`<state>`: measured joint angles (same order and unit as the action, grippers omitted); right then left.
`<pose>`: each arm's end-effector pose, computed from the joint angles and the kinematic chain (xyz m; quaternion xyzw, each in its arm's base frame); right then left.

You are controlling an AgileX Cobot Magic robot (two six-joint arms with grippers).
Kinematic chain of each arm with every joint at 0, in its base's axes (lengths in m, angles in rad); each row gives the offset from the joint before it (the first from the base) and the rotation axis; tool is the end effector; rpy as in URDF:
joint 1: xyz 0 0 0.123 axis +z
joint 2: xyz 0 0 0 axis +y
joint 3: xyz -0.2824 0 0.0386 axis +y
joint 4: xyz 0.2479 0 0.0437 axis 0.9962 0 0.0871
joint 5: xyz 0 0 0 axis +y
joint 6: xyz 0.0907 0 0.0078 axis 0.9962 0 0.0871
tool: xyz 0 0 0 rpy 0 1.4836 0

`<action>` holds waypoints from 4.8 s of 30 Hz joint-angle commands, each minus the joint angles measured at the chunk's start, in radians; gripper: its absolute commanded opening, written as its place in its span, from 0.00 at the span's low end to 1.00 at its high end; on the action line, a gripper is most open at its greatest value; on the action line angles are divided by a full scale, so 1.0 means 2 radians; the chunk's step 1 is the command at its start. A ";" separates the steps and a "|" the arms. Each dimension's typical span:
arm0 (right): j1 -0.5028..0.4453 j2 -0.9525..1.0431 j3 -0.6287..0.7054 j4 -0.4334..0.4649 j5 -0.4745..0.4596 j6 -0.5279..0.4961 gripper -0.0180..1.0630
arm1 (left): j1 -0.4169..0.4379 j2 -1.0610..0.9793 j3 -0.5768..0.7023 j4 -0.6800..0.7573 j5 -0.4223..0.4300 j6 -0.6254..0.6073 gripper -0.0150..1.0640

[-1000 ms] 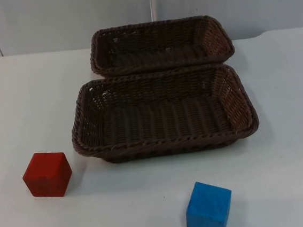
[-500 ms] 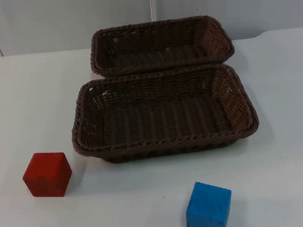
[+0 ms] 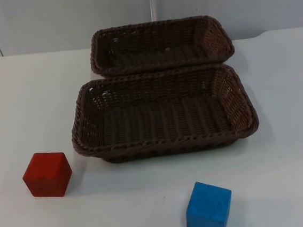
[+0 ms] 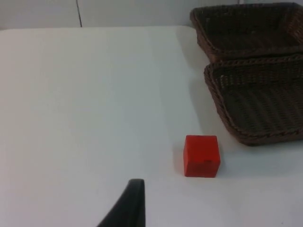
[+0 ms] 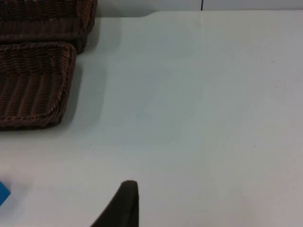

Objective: Pick up one cube with the left hand and place it into the upper basket. Pick up one cube with the right hand and place it into the lower basket.

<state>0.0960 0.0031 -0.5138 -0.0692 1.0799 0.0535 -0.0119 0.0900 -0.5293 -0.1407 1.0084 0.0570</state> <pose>-0.0063 -0.0062 0.2796 -0.0163 0.8548 0.0042 0.5187 0.0081 -0.0109 0.2902 0.0281 0.8528 -0.0586 0.5181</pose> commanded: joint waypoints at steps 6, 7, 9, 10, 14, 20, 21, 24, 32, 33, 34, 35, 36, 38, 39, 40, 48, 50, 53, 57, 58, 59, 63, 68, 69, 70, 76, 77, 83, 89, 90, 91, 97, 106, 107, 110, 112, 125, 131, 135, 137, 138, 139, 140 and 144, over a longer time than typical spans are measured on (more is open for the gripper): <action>-0.003 -0.002 -0.001 0.003 0.000 -0.001 0.99 | 0.001 0.056 -0.003 -0.043 -0.025 0.039 0.99; -0.003 -0.002 -0.001 0.003 0.000 -0.001 0.99 | 0.001 0.068 -0.003 -0.044 -0.032 0.040 0.99; -0.003 -0.002 -0.001 0.003 0.000 -0.001 0.99 | 0.001 0.089 -0.003 -0.044 -0.048 0.045 0.99; -0.003 -0.002 -0.001 0.003 0.000 -0.001 0.99 | 0.001 0.099 -0.003 -0.044 -0.056 0.049 0.99; -0.003 -0.002 -0.001 0.003 0.000 -0.001 0.99 | 0.001 0.128 -0.003 -0.050 -0.077 0.071 0.99; -0.003 -0.002 -0.001 0.003 0.000 -0.001 0.99 | 0.001 0.182 -0.003 -0.081 -0.084 0.113 0.99; -0.003 -0.002 -0.001 0.003 0.000 -0.001 0.99 | 0.001 0.194 -0.003 -0.085 -0.087 0.116 0.99; -0.003 -0.002 -0.001 0.003 0.000 -0.001 0.99 | 0.001 0.225 -0.003 -0.099 -0.100 0.139 0.99; -0.003 -0.002 -0.001 0.003 0.000 -0.001 0.99 | 0.001 0.286 -0.003 -0.154 -0.122 0.206 0.99; -0.003 -0.002 -0.001 0.003 0.000 -0.001 0.99 | 0.001 0.297 -0.005 -0.164 -0.123 0.219 0.99; -0.003 -0.002 -0.001 0.003 0.000 -0.001 0.99 | 0.001 0.309 -0.012 -0.172 -0.122 0.225 0.99; -0.003 -0.002 -0.001 0.003 0.000 -0.001 0.99 | 0.001 0.318 -0.018 -0.178 -0.121 0.231 0.99; -0.003 -0.002 -0.001 0.003 0.000 -0.001 0.99 | 0.001 0.330 -0.028 -0.181 -0.119 0.233 0.99; -0.003 -0.002 -0.001 0.003 0.000 -0.001 0.99 | 0.001 0.341 -0.039 -0.183 -0.118 0.233 0.99; -0.003 -0.002 -0.001 0.003 0.000 -0.001 0.99 | 0.001 0.349 -0.048 -0.183 -0.118 0.233 0.99; -0.003 -0.002 -0.001 0.003 0.000 -0.001 0.99 | 0.001 0.360 -0.058 -0.184 -0.118 0.233 0.99; -0.003 -0.002 -0.001 0.004 0.000 -0.001 0.99 | 0.001 0.424 -0.083 -0.189 -0.121 0.244 0.99; -0.003 -0.002 -0.001 0.004 0.000 -0.001 0.99 | 0.000 0.449 -0.083 -0.196 -0.122 0.244 0.99; -0.003 -0.002 -0.001 0.004 0.000 -0.001 0.99 | -0.005 0.463 -0.083 -0.201 -0.125 0.249 0.99; -0.003 -0.002 -0.001 0.004 0.000 -0.001 0.99 | -0.039 0.490 -0.083 -0.196 -0.153 0.253 0.99; -0.003 -0.002 -0.001 0.004 0.000 -0.001 0.99 | -0.039 0.490 -0.083 -0.196 -0.153 0.253 0.99; -0.003 -0.002 -0.001 0.004 0.000 -0.001 0.99 | -0.049 0.498 -0.083 -0.192 -0.162 0.253 0.99; -0.003 -0.002 -0.001 0.004 0.000 -0.001 0.99 | -0.086 0.533 -0.083 -0.183 -0.197 0.246 0.99; -0.003 -0.002 -0.001 0.004 0.000 -0.001 0.99 | -0.117 0.576 -0.083 -0.174 -0.240 0.237 0.99; -0.003 -0.002 -0.001 0.004 0.000 -0.001 0.99 | -0.117 0.576 -0.083 -0.174 -0.240 0.237 0.99; -0.003 -0.002 -0.001 0.004 0.000 -0.001 0.99 | -0.123 0.592 -0.083 -0.161 -0.259 0.220 0.99; -0.003 -0.002 -0.001 0.004 0.000 -0.001 0.99 | -0.123 0.644 -0.083 -0.119 -0.296 0.176 0.99; -0.003 -0.002 -0.001 0.004 0.000 -0.001 0.99 | -0.123 0.658 -0.083 -0.119 -0.302 0.175 0.99; -0.003 -0.002 -0.001 0.004 0.000 -0.001 0.99 | -0.123 0.704 -0.083 -0.118 -0.319 0.173 0.99; -0.003 -0.002 -0.001 0.004 0.000 -0.001 0.99 | -0.123 0.734 -0.083 -0.105 -0.341 0.173 0.99; -0.003 -0.002 -0.001 0.004 0.000 -0.001 0.99 | -0.123 0.740 -0.083 -0.094 -0.346 0.173 0.99; -0.003 -0.002 -0.001 0.004 0.000 -0.001 0.99 | -0.123 0.740 -0.083 -0.094 -0.346 0.173 0.99; -0.003 -0.002 -0.001 0.004 0.000 -0.001 0.99 | -0.123 0.776 -0.083 -0.083 -0.375 0.173 0.99; -0.003 -0.002 -0.001 0.004 0.000 -0.001 0.99 | -0.122 0.831 -0.083 -0.083 -0.414 0.173 0.99; -0.003 -0.002 -0.001 0.004 0.000 -0.001 0.99 | -0.122 0.836 -0.083 -0.082 -0.422 0.173 0.99; -0.003 -0.002 -0.001 0.004 0.000 -0.001 0.99 | -0.122 0.847 -0.083 -0.078 -0.434 0.173 0.99; -0.003 -0.002 -0.001 0.004 0.000 -0.001 0.99 | -0.122 0.856 -0.083 -0.078 -0.446 0.173 0.99; -0.003 -0.002 -0.001 0.004 0.000 -0.001 0.99 | -0.122 0.897 -0.083 -0.077 -0.481 0.173 0.99; -0.003 -0.002 -0.001 0.004 0.000 -0.001 0.99 | -0.122 0.905 -0.083 -0.077 -0.492 0.173 0.99; -0.003 -0.002 -0.001 0.004 0.000 -0.001 0.99 | -0.122 0.905 -0.083 -0.077 -0.499 0.173 0.99; -0.003 -0.002 -0.001 0.004 0.000 -0.001 0.99 | -0.122 0.905 -0.083 -0.077 -0.500 0.173 0.99; -0.003 -0.002 -0.001 0.004 0.000 -0.001 0.99 | -0.122 0.905 -0.083 -0.077 -0.500 0.173 0.99; -0.003 -0.002 -0.001 0.004 0.000 -0.001 0.99 | -0.122 0.905 -0.083 -0.077 -0.500 0.173 0.99; -0.003 -0.002 -0.001 0.004 0.000 -0.001 0.99 | -0.122 0.905 -0.083 -0.077 -0.500 0.173 0.99; -0.003 -0.002 -0.001 0.004 0.000 -0.001 0.99 | -0.122 0.905 -0.083 -0.077 -0.500 0.173 0.99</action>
<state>0.0960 0.0031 -0.5138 -0.0633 1.0799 0.0507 -0.2516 1.9011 -0.6911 -0.2986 0.0155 0.4112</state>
